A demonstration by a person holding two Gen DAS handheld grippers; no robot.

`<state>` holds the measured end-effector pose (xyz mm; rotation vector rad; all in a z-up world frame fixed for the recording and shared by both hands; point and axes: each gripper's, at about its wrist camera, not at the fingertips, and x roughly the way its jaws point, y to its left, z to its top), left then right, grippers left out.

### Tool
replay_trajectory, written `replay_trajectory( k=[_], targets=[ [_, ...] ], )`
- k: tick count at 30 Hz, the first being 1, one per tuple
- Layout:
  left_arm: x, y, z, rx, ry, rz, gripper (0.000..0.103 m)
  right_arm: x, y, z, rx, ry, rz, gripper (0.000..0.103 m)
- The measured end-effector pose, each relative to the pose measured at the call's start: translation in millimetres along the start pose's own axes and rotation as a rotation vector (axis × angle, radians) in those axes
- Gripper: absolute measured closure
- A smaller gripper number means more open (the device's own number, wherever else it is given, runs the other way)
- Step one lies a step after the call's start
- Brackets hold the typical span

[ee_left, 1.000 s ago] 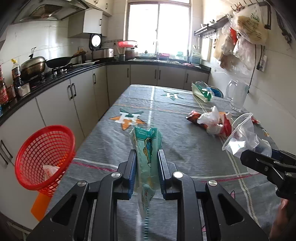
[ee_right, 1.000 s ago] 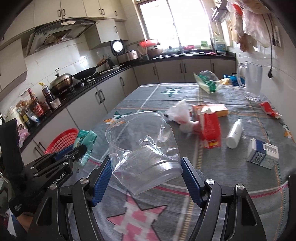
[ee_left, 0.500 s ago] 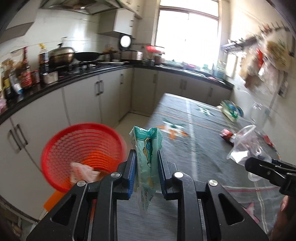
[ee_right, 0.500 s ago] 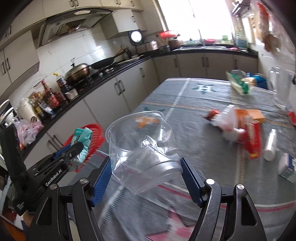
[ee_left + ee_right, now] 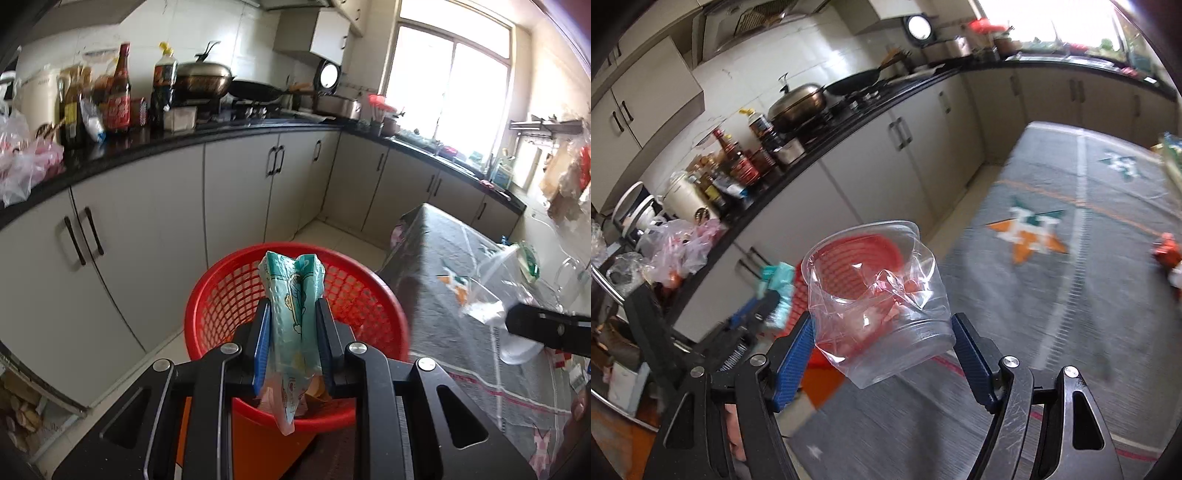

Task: Collect trash
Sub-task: 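Carry the wipe pack and plastic cup with both tools over the red basket, then open both tools to drop the wipe pack and cup into the basket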

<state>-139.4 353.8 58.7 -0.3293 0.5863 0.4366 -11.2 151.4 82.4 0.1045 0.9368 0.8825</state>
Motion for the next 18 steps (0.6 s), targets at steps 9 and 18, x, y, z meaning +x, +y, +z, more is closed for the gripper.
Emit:
replay_trajectory(
  k=[9,18],
  targets=[
    [35,22,0,-0.035,0.048,-0.001,0.079,76,19,20,0.049,0.094,0.049,0.024],
    [44,23,-2,-0.021,0.056,-0.033,0.056,110,20,26,0.09,0.135,0.069,0.02]
  ],
)
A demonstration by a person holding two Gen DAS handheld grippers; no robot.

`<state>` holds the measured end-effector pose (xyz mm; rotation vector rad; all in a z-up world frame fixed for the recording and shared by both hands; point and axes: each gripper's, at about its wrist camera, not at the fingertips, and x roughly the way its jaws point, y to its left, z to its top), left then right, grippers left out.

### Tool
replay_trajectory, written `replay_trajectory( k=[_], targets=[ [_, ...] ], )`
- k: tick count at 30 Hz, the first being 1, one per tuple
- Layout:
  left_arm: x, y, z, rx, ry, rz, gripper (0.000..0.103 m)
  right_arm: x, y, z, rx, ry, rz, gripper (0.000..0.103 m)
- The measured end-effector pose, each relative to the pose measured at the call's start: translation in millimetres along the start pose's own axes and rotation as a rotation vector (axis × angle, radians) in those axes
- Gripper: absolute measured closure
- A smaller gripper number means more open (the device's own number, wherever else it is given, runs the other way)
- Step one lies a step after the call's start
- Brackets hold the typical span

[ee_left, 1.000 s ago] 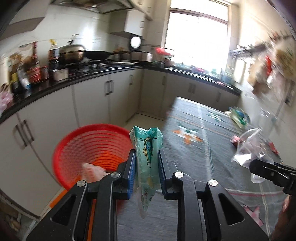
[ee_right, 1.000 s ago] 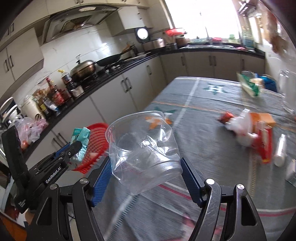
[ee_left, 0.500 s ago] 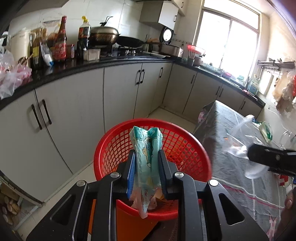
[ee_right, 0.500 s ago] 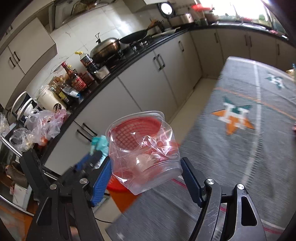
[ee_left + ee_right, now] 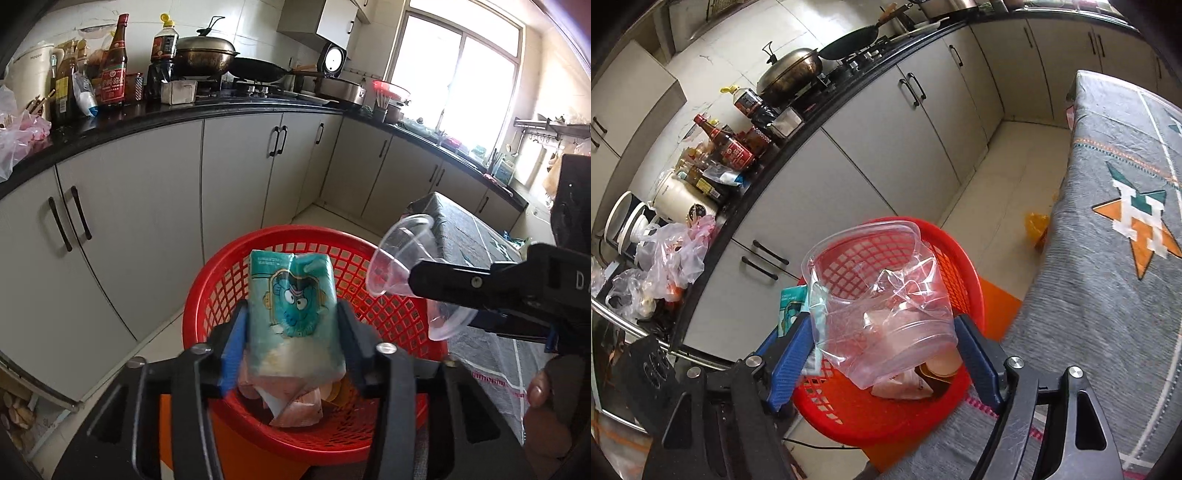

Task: Collect trash
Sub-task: 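Open both tools to drop the wipe pack and cup into the basket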

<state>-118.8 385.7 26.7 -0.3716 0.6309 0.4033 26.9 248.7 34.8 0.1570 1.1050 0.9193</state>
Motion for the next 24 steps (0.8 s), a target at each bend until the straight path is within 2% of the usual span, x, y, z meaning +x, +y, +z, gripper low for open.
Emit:
replay_trajectory(
  k=[8,11,24],
  targets=[
    [-6,-2,-1,-0.008,0.0,-0.002,0.054,-9,-7,-1,0.02,-0.013,0.023,0.02],
    [-11,-4,-2,-0.008,-0.01,0.005,0.046,-21,-8,-2,0.018,-0.035,0.032,0.02],
    [-34,-1,-2,-0.06,-0.024,0.017,0.046,-53,-6,-8,-0.008,-0.077,0.055,0.02]
  ],
)
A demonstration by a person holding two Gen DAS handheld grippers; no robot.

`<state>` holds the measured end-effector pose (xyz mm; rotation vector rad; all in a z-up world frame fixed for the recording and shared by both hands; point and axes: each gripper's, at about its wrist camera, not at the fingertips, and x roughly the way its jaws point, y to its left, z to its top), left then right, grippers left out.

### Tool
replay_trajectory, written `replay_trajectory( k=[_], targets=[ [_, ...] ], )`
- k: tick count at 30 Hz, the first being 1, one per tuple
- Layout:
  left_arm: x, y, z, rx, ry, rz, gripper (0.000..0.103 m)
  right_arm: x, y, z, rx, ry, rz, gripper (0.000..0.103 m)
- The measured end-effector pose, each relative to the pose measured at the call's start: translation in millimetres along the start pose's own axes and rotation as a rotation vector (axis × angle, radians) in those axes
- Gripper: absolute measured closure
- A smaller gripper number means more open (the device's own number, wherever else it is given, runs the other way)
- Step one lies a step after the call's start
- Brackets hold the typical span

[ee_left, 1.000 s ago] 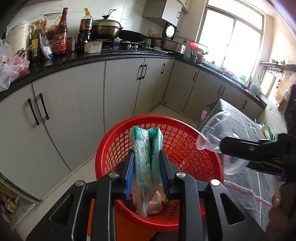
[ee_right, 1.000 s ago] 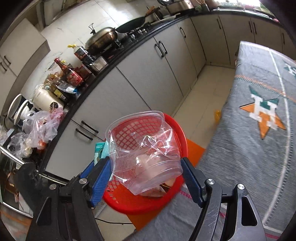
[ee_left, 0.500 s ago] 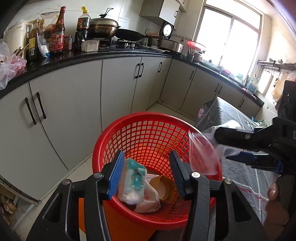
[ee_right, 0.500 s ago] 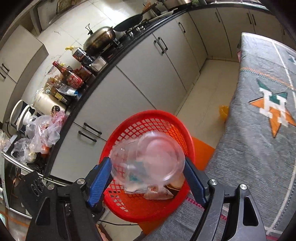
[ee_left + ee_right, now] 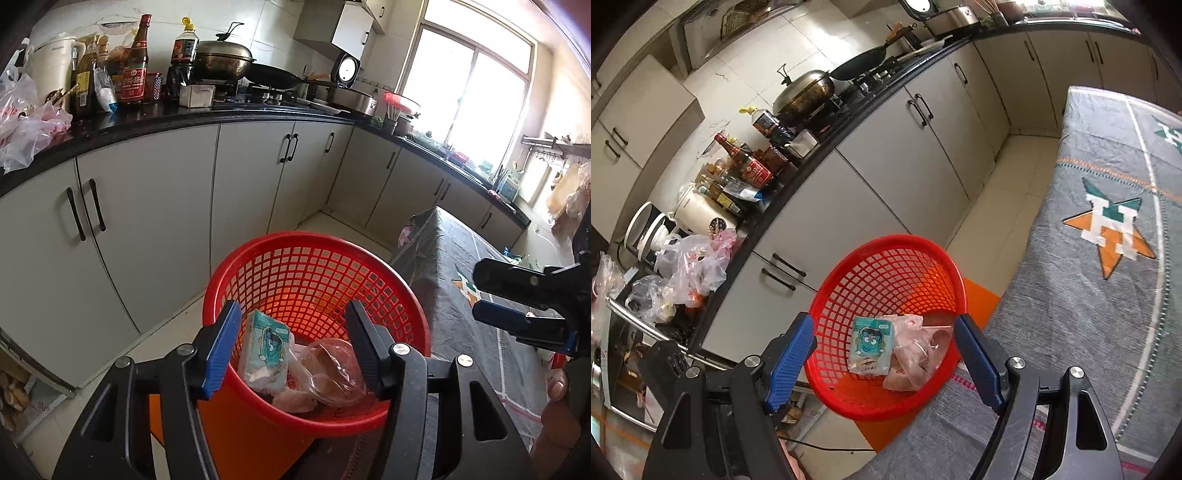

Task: Collect trash
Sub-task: 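Open both tools to drop the wipe pack and cup into the basket, then swing both open tools back toward the table, then grasp the red paper box with the right tool while the left tool grasps the white plastic bag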

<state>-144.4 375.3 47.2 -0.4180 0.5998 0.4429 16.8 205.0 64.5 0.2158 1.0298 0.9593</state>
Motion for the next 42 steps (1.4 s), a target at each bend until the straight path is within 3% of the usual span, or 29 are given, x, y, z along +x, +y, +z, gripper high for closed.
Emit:
replay_trajectory(
  k=[9,21,25,29,31,36,39,42],
  targets=[
    [-17,-36,-15,0.064,0.009,-0.058,0.045,-34,-18,-31,-0.005,-0.023,-0.043,0.02],
    [-40,-141,-54,0.263,0.056,-0.171,0.043,-117,-78,-64,0.062,-0.121,-0.117,0.02],
    [-43,-180,-70,0.326,0.092,-0.218,0.042,-156,-105,-75,0.087,-0.178,-0.164,0.025],
    [-43,-214,-89,0.391,0.128,-0.252,0.042,-196,-131,-84,0.114,-0.231,-0.23,0.038],
    [-43,-228,-98,0.421,0.144,-0.269,0.042,-215,-145,-85,0.132,-0.261,-0.264,0.038],
    [-46,-257,-113,0.479,0.163,-0.301,0.042,-266,-187,-79,0.178,-0.346,-0.484,0.038],
    [-44,-269,-118,0.499,0.176,-0.312,0.042,-270,-211,-71,0.191,-0.308,-0.583,0.047],
    [-42,-276,-120,0.509,0.19,-0.319,0.042,-261,-226,-66,0.202,-0.264,-0.585,0.06]
  ],
)
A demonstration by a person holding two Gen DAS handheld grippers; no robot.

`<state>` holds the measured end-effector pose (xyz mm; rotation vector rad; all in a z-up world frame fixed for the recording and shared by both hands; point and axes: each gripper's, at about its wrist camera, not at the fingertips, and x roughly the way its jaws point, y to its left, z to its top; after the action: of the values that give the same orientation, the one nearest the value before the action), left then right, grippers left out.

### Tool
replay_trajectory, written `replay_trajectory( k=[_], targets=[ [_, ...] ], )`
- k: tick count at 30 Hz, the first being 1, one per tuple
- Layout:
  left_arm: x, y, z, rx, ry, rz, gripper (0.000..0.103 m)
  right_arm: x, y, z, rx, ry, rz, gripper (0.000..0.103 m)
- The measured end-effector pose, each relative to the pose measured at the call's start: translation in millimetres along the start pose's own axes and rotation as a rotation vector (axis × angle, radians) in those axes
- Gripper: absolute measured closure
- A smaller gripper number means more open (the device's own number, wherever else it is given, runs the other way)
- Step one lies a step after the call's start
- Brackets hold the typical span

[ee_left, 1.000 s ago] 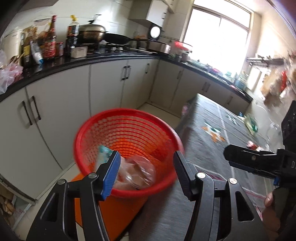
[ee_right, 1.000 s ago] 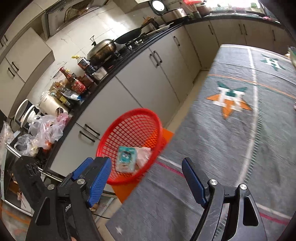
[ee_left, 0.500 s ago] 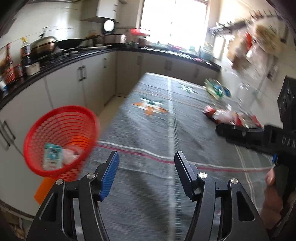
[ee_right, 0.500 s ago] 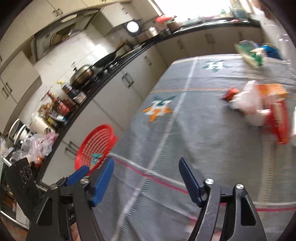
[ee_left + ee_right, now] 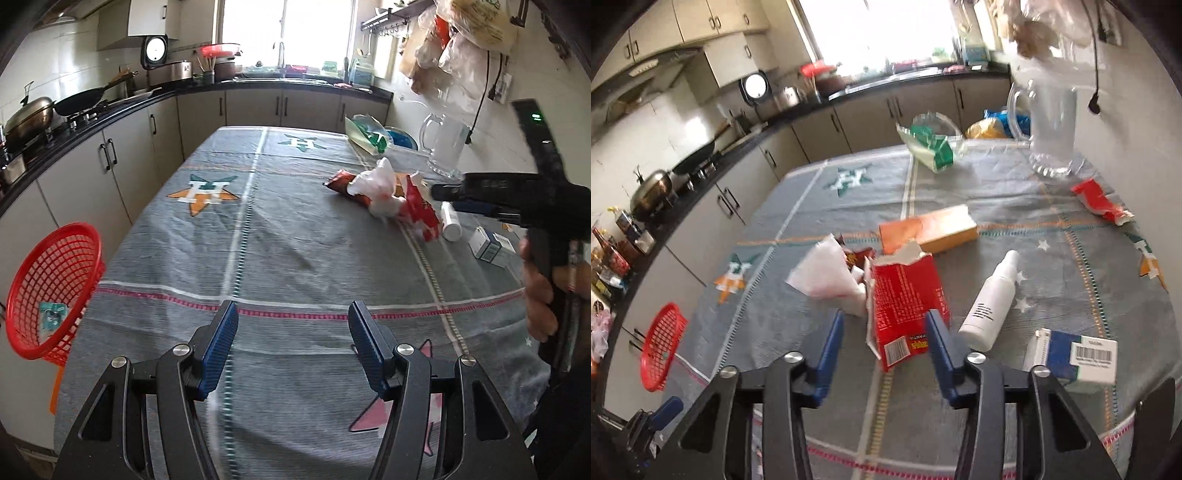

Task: Collect trash
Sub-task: 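Grasp the red paper box with the right tool while the left tool grasps the white plastic bag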

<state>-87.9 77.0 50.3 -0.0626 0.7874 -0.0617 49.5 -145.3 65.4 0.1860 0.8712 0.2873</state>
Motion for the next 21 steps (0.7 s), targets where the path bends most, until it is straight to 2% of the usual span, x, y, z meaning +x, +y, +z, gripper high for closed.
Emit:
replay_trajectory(
  k=[1,3,4,5,6,10,15,17,21],
  targets=[
    [1,-1,0,0.004,0.003,0.0,0.042,6,1,0,-0.01,0.013,0.001,0.064],
    [2,-5,3,0.008,0.007,0.002,0.042,16,6,0,-0.04,0.028,-0.009,0.065],
    [3,-6,5,0.011,0.009,0.002,0.042,20,11,0,-0.058,0.031,-0.015,0.073],
    [3,-8,8,0.013,0.011,0.0,0.042,24,14,-1,-0.075,0.032,-0.029,0.093],
    [3,-10,10,0.016,0.013,-0.002,0.042,28,16,-2,-0.087,0.034,-0.057,0.098],
    [7,-20,23,0.028,0.022,-0.012,0.041,20,-1,-5,-0.039,-0.029,-0.035,0.099],
    [22,-42,50,0.017,0.051,-0.055,0.036,-11,-31,4,0.06,-0.158,0.082,0.099],
    [33,-51,61,-0.005,0.067,-0.082,0.036,-20,-41,6,0.106,-0.2,0.103,0.099],
    [68,-62,85,-0.082,0.107,-0.128,0.036,-26,-59,9,0.194,-0.222,0.144,0.099]
  ],
)
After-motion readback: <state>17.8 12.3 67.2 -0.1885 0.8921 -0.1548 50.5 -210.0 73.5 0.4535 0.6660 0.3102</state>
